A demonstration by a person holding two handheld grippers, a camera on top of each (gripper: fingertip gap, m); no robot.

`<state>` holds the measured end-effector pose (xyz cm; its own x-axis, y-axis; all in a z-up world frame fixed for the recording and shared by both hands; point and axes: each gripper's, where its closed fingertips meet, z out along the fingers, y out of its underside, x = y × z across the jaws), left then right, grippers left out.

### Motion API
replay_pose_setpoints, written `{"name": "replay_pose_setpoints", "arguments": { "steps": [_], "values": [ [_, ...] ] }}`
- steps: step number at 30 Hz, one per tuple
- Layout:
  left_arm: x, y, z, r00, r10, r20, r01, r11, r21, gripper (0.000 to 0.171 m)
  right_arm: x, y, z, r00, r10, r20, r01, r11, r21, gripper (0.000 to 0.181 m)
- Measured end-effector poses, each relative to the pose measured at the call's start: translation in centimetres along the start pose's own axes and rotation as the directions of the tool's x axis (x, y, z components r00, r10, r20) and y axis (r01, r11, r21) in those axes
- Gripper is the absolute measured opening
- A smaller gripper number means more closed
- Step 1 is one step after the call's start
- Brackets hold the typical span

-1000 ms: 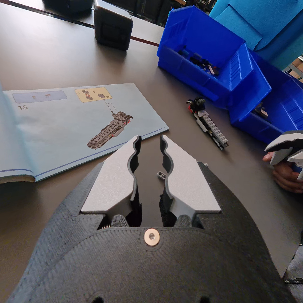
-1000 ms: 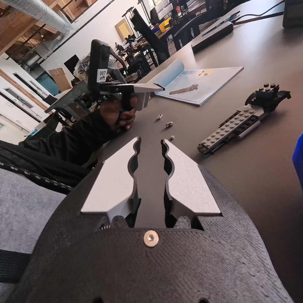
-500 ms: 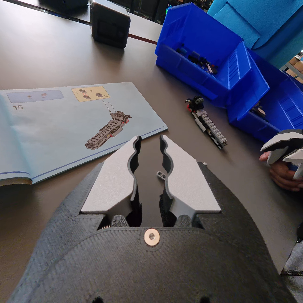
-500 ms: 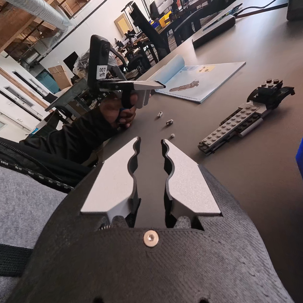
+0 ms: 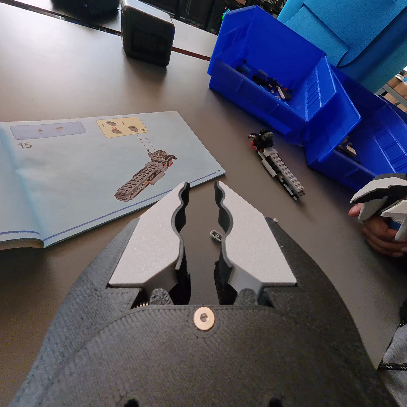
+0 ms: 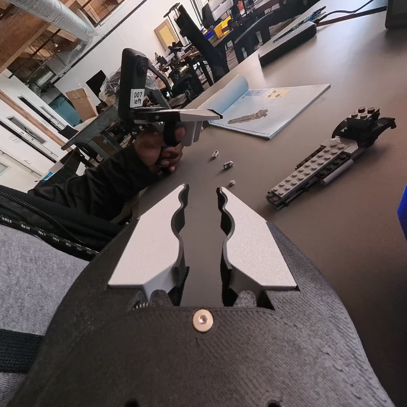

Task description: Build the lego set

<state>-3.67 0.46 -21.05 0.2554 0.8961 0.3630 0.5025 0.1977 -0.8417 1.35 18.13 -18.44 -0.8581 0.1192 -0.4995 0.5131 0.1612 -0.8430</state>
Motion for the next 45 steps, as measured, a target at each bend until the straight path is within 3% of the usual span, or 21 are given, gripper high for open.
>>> {"name": "replay_pose_setpoints", "arguments": {
  "steps": [33,37,39,45],
  "values": [
    [0.3,0.1,0.1,1.000,0.012,-0.006,-0.012,1.000,-0.007,0.025,0.0,0.1,0.0,1.000,0.002,-0.001,-0.002,1.000,-0.004,0.029],
    [0.8,0.0,0.3,0.998,0.069,-0.005,-0.070,0.997,-0.031,0.027,0.1,0.1,0.1,1.000,0.008,-0.003,-0.008,1.000,-0.010,0.029],
    [2.0,-0.8,0.9,0.991,0.135,-0.023,-0.136,0.989,-0.049,0.027,0.2,0.2,0.1,1.000,0.011,-0.004,-0.011,1.000,-0.014,0.029],
    [7.8,-6.8,5.4,0.919,0.337,-0.204,-0.356,0.932,-0.064,0.035,0.2,0.3,0.3,1.000,0.015,-0.003,-0.015,0.999,-0.028,0.030]
  ]
}}
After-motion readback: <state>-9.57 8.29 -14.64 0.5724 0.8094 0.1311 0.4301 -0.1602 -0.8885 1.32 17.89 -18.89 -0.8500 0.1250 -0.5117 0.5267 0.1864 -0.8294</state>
